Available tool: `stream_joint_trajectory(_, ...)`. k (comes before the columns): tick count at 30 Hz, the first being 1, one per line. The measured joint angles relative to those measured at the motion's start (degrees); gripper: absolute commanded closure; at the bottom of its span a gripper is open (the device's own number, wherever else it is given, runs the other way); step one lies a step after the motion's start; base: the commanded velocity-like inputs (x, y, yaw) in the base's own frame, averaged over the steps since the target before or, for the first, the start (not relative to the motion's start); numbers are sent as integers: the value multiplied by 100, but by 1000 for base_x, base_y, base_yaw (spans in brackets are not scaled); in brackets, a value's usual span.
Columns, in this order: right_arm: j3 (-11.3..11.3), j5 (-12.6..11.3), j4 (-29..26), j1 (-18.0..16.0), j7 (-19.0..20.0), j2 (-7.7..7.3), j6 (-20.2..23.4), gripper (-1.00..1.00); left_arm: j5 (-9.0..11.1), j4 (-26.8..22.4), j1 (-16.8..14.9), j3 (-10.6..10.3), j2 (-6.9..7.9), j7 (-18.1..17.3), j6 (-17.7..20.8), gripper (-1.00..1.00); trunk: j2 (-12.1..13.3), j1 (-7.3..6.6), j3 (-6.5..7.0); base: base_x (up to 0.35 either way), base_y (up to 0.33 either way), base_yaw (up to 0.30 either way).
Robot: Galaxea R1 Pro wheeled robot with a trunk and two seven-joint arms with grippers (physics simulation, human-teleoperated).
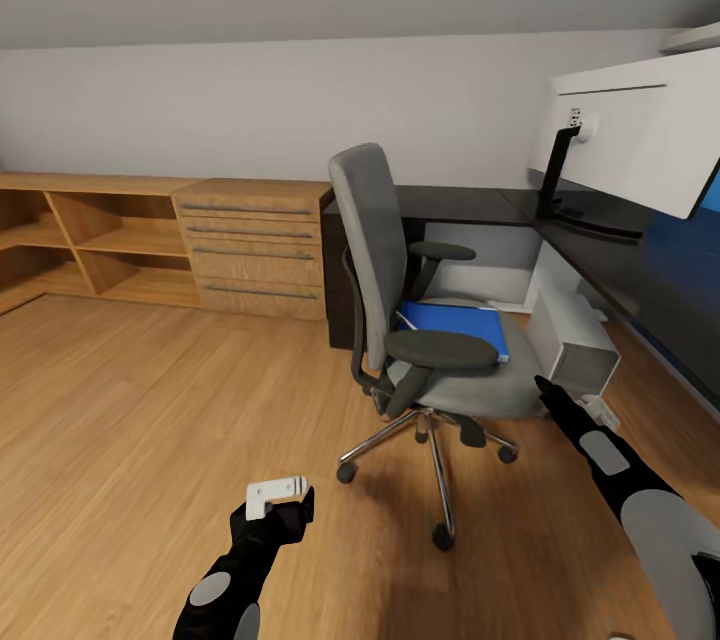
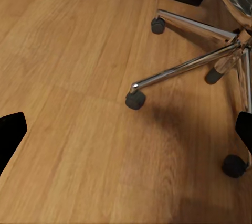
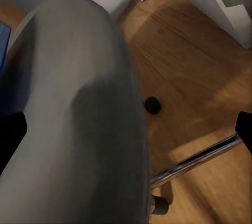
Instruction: In the bedroom, organize the workspace by keeping the computer under the desk, ensuring the monitor is on the desk, placing the keyboard on the desk next to the monitor, placing the mouse on the desk next to the keyboard, moving the folder from the swivel chair onto the desk next to the mouse, stacking the notebook on top of the folder with the pen on top of the notebook, and positioning the swivel chair next to the desk.
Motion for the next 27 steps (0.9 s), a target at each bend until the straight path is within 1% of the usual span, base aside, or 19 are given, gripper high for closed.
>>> stream_joint_trajectory(3, 0, 0, 1, 0, -3, -22, 2, -100, 0, -1, 0, 0, 0, 0, 0, -100, 0, 0, 0, 53, 0, 0)
stream_joint_trajectory(5, 0, 0, 1, 0, -2, -34, 1, -100, 0, -1, 0, 2, 0, 0, -2, -100, 0, -2, 0, 240, 0, 0)
stream_joint_trajectory(7, 0, -1, 1, 0, -2, -36, 2, -100, 0, -1, 0, 1, 0, 0, -1, -100, 0, -2, 0, 189, 0, 0)
stream_joint_trajectory(12, 0, 0, 1, 2, -3, -38, 1, -100, 0, -1, 0, 0, 0, 0, 0, -100, 0, 0, 0, 51, 0, 0)
stream_joint_trajectory(16, -16, 4, -2, -1, -1, -43, 1, -100, 0, -2, 1, 5, 0, 0, -1, -100, -1, -2, 0, 192, 0, 0)
stream_joint_trajectory(20, -3, -7, 8, 0, -24, -104, 16, -100, -1, -1, 0, 84, 0, 0, 0, -100, 0, 0, 0, 23, 0, 0)
stream_joint_trajectory(23, -5, -10, 6, 0, -73, -119, 22, -100, 0, 0, 0, 93, 0, 0, 0, -100, 0, 1, 0, 15, 0, 0)
stream_joint_trajectory(27, -27, -3, 6, -2, -101, -122, 24, -100, 0, -1, 1, 91, 0, 0, 0, -100, -1, -3, 0, 181, 0, 0)
